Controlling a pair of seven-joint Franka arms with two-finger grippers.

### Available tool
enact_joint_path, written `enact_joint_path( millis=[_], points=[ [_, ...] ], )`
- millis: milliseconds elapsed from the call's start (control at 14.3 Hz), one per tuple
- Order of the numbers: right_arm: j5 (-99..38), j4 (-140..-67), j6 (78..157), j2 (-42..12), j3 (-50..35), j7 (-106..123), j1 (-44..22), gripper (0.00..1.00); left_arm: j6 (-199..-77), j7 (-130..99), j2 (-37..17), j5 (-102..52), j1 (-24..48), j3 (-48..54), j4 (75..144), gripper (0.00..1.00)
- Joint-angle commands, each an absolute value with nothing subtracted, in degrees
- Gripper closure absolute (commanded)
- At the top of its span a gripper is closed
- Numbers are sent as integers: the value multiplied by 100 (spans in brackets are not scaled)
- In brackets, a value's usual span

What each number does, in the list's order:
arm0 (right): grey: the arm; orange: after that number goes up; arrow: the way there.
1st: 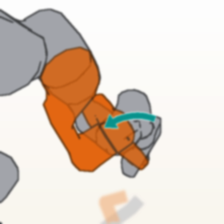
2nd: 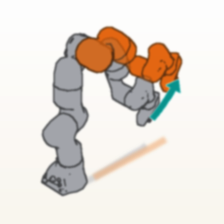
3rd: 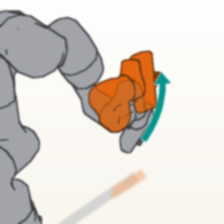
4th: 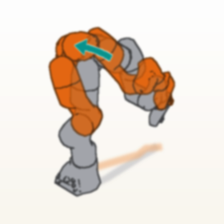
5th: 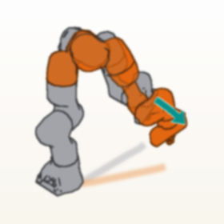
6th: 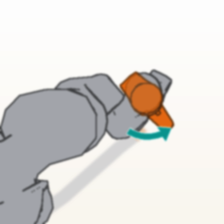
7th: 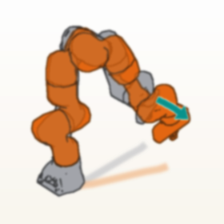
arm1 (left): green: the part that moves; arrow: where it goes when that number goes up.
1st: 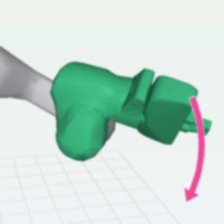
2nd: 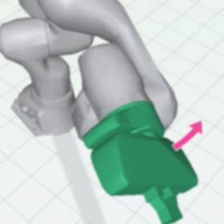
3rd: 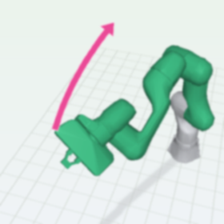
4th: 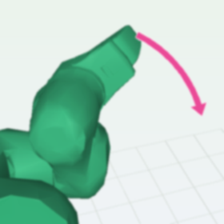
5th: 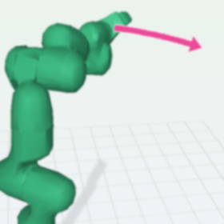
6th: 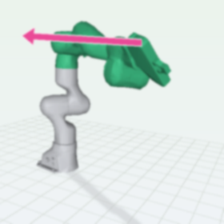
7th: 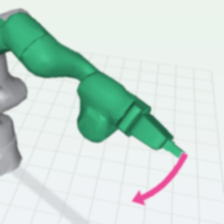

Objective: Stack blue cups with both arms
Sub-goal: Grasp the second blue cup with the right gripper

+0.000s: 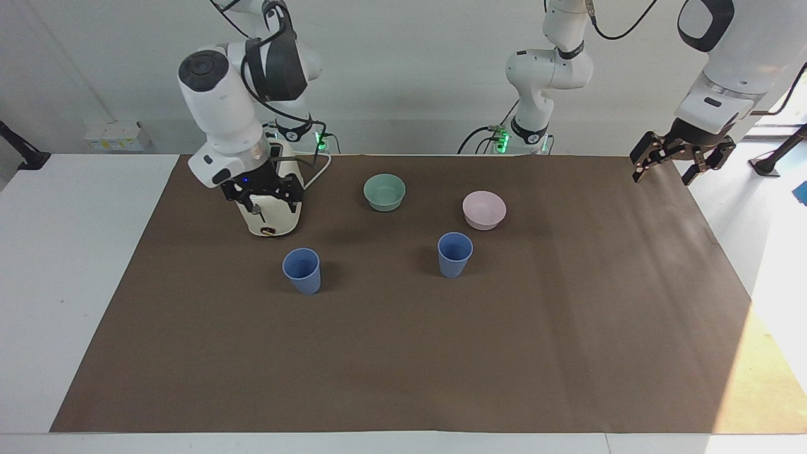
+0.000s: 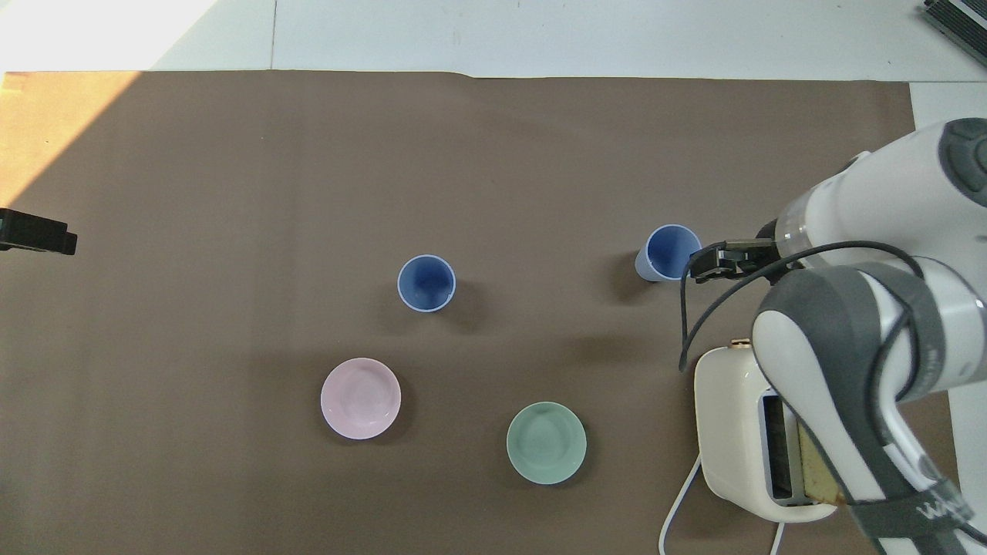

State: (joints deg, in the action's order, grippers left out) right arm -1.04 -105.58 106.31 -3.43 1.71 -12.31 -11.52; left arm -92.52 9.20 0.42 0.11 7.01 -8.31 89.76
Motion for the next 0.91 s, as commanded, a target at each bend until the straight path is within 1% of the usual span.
enact_joint_path(
  millis=[0,140,349,698,837],
  points=[
    [-150,-10976,11317,-422,176,-1266,-1125,0,-9097,976,-123,70,554,-765,8745,0],
    [-141,-11153,11618,-500,185,-1213,-1029,0,-9167,984,-219,62,536,-765,8736,0],
    [-88,-11145,12022,-720,193,-1178,-950,0,-9228,1011,-255,18,448,-765,8719,0],
    [-53,-11101,12462,-984,193,-897,-677,0,-9202,1011,-185,9,492,-747,8754,0],
    [-53,-11092,12559,-1072,193,-896,-685,0,-9193,1020,-185,9,527,-747,8745,0]
  ],
)
